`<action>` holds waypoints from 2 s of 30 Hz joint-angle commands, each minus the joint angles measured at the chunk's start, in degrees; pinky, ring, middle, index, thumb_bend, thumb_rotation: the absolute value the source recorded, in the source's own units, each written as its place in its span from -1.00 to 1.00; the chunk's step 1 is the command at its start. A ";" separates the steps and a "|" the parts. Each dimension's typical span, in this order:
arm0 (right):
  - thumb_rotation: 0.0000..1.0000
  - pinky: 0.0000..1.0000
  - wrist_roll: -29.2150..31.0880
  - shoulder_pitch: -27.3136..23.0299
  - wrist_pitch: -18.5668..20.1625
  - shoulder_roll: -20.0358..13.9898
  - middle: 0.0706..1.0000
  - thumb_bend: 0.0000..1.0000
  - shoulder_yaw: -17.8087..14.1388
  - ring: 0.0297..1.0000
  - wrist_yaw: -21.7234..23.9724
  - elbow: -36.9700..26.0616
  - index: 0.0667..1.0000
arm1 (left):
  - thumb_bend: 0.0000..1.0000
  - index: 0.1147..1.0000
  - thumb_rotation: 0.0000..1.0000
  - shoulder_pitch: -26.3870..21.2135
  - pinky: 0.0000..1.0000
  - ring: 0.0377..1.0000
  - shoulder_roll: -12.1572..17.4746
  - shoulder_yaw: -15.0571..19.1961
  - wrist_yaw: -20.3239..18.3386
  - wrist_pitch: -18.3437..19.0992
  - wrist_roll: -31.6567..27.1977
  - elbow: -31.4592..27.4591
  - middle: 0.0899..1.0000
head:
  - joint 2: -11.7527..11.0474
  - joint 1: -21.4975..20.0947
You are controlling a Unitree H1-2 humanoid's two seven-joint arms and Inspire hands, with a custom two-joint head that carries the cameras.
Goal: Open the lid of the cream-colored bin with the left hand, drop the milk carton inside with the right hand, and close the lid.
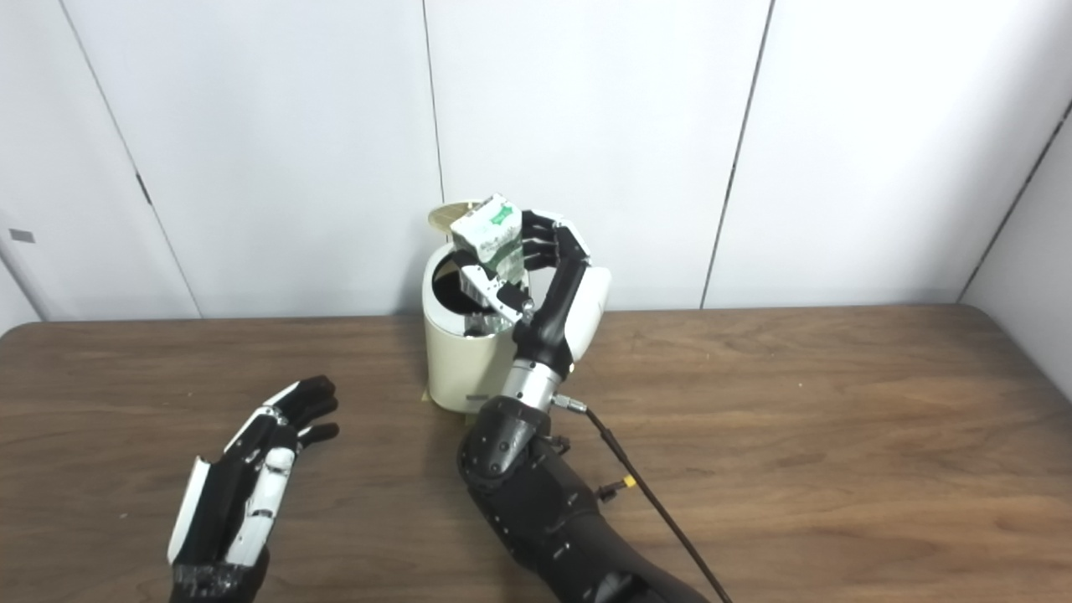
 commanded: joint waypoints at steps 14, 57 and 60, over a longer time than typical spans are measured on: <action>-1.00 -0.18 -2.64 -3.46 -1.84 0.27 -0.10 0.02 4.01 -0.15 -2.72 0.06 -0.06 | -0.61 0.56 0.44 9.03 0.54 0.63 -2.72 -0.82 1.06 -1.30 -0.48 -2.52 0.63 | -0.23 1.16; -1.00 -0.22 -2.09 -4.83 -1.84 0.30 -0.09 0.02 4.75 -0.16 -2.03 1.25 -0.05 | -0.56 0.55 0.50 9.93 0.54 0.63 -2.21 -1.13 1.98 -3.36 -0.31 -1.39 0.62 | -1.82 1.76; -1.00 -0.20 -2.04 -4.80 -1.84 0.47 -0.09 0.02 4.85 -0.16 -2.28 1.27 -0.05 | -0.58 0.54 0.52 10.19 0.52 0.62 -2.23 -0.99 2.05 -3.49 -0.43 -1.29 0.61 | -2.18 2.01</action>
